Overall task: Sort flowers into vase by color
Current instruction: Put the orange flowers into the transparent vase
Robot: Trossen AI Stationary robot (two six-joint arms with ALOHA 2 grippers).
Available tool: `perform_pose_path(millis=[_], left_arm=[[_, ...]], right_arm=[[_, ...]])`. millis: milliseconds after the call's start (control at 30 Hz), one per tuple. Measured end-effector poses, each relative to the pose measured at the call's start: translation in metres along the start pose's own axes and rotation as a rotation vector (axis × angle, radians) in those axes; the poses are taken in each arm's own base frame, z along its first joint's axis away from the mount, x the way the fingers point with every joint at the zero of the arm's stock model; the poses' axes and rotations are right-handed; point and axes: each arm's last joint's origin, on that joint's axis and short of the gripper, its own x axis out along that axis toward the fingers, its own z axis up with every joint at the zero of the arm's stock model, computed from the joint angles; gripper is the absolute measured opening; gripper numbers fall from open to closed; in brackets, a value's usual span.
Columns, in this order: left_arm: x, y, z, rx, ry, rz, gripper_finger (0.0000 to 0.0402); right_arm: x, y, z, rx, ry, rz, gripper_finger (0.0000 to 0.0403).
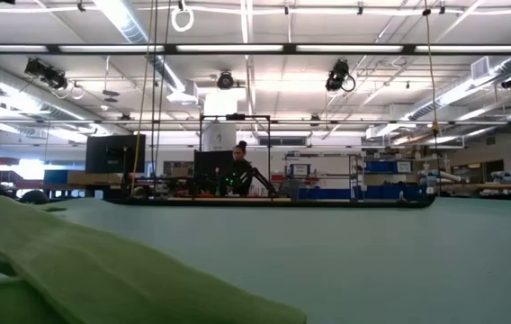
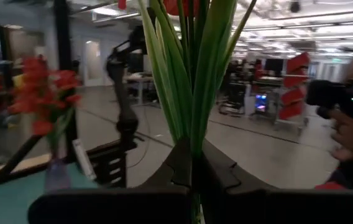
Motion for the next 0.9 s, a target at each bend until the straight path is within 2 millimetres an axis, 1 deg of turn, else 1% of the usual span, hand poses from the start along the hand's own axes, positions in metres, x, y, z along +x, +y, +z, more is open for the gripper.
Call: perform_pose_path(millis=[100, 200, 333, 433, 500, 633, 767, 900], left_arm=[[0.005, -0.009, -0.001, 0.004, -0.004, -0.041, 0.0011], [0.004, -0.020, 0.002, -0.019, -0.020, -0.101, 0.0011], [-0.006, -0.040, 0.012, -0.019, -0.073, -0.198, 0.0011], [-0.016, -0.048, 0.012, -0.030, -0.061, -0.197, 0.0011], [-0.024, -0.052, 0.004, -0.032, -0.073, -0.173, 0.0011], [-0.038, -0.053, -0.024, -0.071, -0.067, -0.090, 0.0011], [-0.046, -0.054, -0.049, -0.120, -0.092, -0.037, 0.0011], [-0.047, -0.054, -0.060, -0.139, -0.164, -0.023, 0.0011]], right_arm=[[0.000, 0.000, 0.000, 0.000, 0.000, 0.000, 0.0126], [0.000, 0.000, 0.000, 0.000, 0.000, 0.000, 0.0126], [0.000, 0.000, 0.000, 0.000, 0.000, 0.000, 0.0126], [0.000, 0.000, 0.000, 0.000, 0.000, 0.000, 0.0126], [0.000, 0.000, 0.000, 0.000, 0.000, 0.000, 0.0126], [0.000, 0.000, 0.000, 0.000, 0.000, 0.000, 0.0126], [0.000, 0.000, 0.000, 0.000, 0.000, 0.000, 0.0126], [0.000, 0.000, 0.000, 0.000, 0.000, 0.000, 0.0126]])
